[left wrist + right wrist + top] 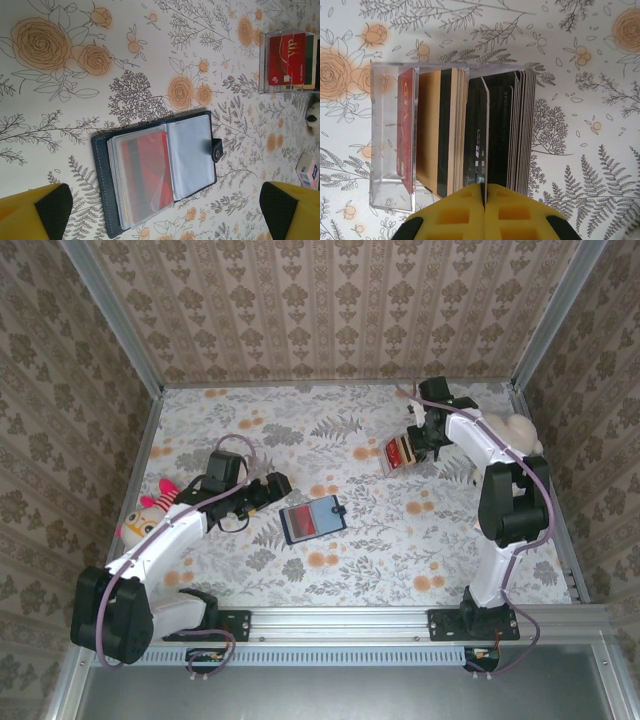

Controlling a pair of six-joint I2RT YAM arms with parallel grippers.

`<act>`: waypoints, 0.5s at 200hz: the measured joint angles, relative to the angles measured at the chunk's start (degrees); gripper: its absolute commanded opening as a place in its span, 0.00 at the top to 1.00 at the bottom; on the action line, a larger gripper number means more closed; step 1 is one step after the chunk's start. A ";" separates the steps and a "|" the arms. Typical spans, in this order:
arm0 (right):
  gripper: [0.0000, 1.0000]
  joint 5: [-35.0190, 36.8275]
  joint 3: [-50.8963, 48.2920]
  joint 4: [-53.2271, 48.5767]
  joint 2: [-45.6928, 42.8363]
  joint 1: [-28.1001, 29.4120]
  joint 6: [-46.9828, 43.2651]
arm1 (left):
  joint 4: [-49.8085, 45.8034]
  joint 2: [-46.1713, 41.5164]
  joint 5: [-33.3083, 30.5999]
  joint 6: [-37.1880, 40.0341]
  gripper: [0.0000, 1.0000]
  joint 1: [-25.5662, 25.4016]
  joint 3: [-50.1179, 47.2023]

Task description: Take the credit cards out of the card holder

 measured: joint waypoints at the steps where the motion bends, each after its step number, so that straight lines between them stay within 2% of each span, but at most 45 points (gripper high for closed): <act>1: 0.95 0.00 0.00 -0.04 0.02 0.00 0.00 | 0.00 0.00 0.02 0.02 0.00 0.00 0.00; 55: 0.94 -0.17 2.29 -3.17 1.05 -0.02 -0.22 | 0.24 0.00 0.85 0.02 0.00 0.00 0.00; 100: 0.84 -0.20 3.67 -4.61 1.79 -0.02 -0.22 | 0.24 0.00 1.40 0.00 0.00 0.00 0.00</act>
